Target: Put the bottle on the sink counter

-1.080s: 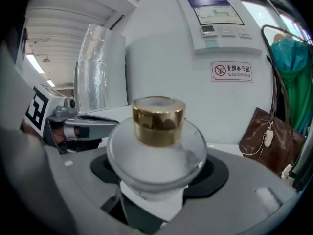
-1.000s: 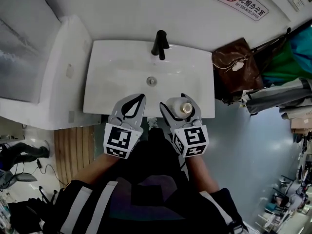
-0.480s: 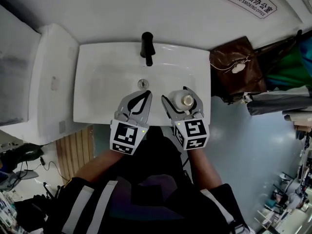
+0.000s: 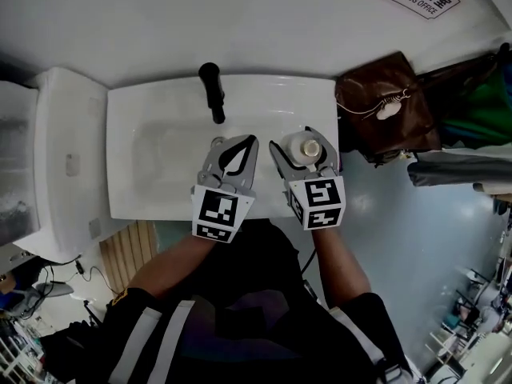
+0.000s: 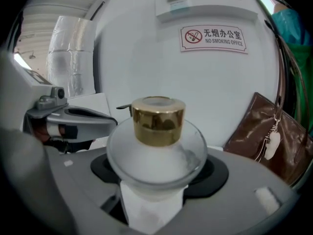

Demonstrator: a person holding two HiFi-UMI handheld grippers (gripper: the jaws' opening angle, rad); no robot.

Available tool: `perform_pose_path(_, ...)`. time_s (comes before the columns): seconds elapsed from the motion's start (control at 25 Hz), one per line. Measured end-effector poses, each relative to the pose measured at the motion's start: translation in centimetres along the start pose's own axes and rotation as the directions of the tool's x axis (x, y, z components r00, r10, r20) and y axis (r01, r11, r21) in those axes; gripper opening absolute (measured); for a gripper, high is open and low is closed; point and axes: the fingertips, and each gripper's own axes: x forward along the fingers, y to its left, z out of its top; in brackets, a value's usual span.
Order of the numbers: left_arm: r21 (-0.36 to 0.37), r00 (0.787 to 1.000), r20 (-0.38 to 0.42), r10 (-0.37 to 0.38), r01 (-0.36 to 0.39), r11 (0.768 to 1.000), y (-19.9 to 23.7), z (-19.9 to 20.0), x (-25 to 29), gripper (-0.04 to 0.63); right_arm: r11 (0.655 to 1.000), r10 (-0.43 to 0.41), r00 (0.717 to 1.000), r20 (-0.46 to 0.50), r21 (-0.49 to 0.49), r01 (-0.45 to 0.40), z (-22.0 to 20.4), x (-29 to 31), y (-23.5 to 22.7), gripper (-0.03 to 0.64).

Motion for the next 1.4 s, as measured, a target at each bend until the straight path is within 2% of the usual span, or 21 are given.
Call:
perform_pose_path(0.56, 0.025, 0.998, -0.058, 0.039, -0.037, 0.999, 1.5, -1.4, 8.4, -0.003, 0.999, -0.032, 0.999, -0.042, -0.013, 0.032, -1.6, 5.6, -6.4, 0.339)
perform_pose_path(0.84, -0.031, 0.991, -0.120, 0.055, -0.059, 0.998, 2.8, -2.9, 11.7, -0.003, 0.999, -0.053, 0.998, -0.034, -0.006, 0.053, -2.1, 8.6, -9.0, 0.339)
perform_pose_path(1.04, -0.069, 0.987, -0.147, 0.059, -0.070, 0.995, 3.3, -3.8, 13.7, -0.003, 0.998, -0.063, 0.995, -0.077, -0.001, 0.063, -2.9, 9.9, -10.3, 0.339)
perform_pose_path(1.4, -0.075, 0.981, -0.174, 0.080, -0.095, 0.993, 4.3, -4.9, 16.7, -0.003, 0.996, -0.090, 0.989, -0.113, 0.005, 0.091, -4.2, 12.3, -12.8, 0.339)
